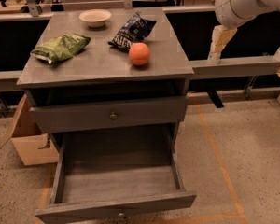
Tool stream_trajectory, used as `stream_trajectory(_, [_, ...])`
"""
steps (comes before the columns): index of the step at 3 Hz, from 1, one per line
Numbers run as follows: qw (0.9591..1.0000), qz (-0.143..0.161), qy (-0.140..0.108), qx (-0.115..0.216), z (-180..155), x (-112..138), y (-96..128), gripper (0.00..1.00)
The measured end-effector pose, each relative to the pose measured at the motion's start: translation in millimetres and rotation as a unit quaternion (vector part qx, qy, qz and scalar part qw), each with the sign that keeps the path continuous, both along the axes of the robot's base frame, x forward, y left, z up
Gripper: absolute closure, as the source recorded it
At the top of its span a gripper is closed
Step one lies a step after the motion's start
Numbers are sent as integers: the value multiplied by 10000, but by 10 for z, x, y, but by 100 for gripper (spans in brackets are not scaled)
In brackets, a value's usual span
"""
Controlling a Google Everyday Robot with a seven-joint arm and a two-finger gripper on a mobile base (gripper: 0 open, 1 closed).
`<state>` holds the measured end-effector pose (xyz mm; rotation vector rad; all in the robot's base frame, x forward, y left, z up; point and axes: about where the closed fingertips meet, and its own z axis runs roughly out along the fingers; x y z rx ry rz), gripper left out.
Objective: Place blue chip bag into middle drawer
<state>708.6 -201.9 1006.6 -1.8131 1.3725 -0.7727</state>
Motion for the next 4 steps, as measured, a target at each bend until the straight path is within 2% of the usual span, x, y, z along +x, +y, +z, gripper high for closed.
stream_trajectory(1, [9994, 309, -92, 153, -148, 216, 32, 0])
stream_trajectory(2, [9921, 1193, -333, 185, -329, 730, 292, 0])
stream_trajectory(3, [9817, 1798, -630, -85, -363, 1019, 492, 0])
stream_trajectory(4, [9660, 2254, -1111, -611, -376, 1266, 672, 0])
